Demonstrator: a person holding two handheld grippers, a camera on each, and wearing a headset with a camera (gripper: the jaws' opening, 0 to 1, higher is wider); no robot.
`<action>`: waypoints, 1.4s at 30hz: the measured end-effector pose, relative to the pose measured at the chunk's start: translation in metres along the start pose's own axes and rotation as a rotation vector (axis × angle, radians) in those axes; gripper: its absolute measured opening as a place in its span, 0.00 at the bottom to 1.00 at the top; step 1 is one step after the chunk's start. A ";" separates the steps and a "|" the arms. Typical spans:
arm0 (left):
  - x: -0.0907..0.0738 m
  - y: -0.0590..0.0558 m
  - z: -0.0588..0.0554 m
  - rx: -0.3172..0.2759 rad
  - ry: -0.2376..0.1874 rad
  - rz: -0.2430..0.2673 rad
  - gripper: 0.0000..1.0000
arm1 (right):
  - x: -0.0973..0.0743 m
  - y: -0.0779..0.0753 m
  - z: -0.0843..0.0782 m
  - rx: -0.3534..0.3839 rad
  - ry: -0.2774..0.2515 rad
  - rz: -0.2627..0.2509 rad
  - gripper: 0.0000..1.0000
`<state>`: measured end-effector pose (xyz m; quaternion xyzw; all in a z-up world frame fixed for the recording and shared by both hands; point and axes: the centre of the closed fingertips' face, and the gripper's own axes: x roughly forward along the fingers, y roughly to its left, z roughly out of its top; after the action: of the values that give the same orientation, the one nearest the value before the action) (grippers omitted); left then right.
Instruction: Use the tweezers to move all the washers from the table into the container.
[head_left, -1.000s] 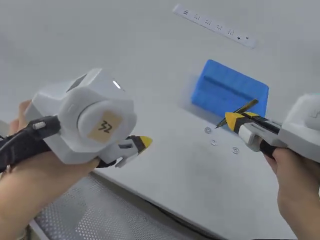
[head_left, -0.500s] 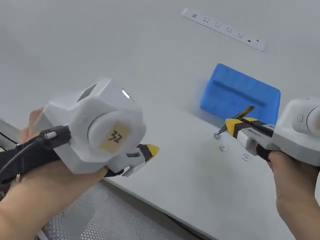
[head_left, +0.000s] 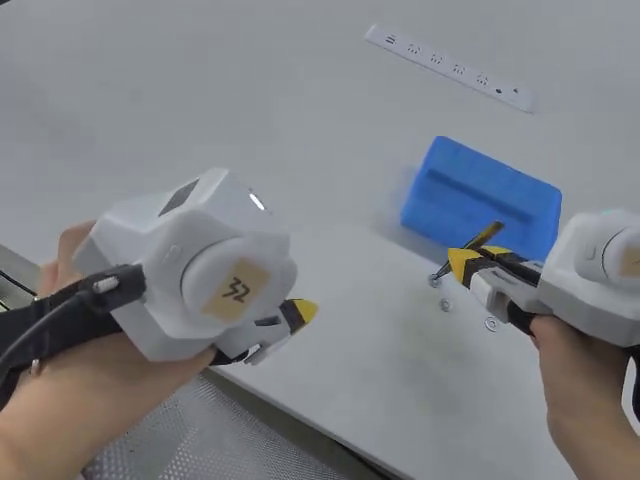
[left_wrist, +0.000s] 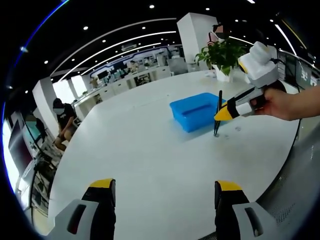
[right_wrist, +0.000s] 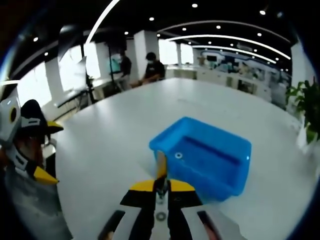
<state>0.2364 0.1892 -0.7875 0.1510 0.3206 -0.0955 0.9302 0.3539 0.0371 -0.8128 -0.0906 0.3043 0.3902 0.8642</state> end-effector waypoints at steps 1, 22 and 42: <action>0.000 0.000 0.000 0.000 0.001 0.001 0.83 | 0.000 -0.001 0.000 0.012 0.000 -0.003 0.05; 0.000 0.002 -0.001 0.002 0.004 0.010 0.81 | -0.023 -0.005 0.045 0.008 -0.062 0.002 0.04; -0.001 0.006 0.001 0.011 -0.007 0.035 0.81 | 0.006 -0.063 0.058 -0.006 -0.085 -0.148 0.04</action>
<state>0.2379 0.1949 -0.7845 0.1614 0.3142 -0.0814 0.9320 0.4295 0.0214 -0.7752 -0.0986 0.2589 0.3298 0.9025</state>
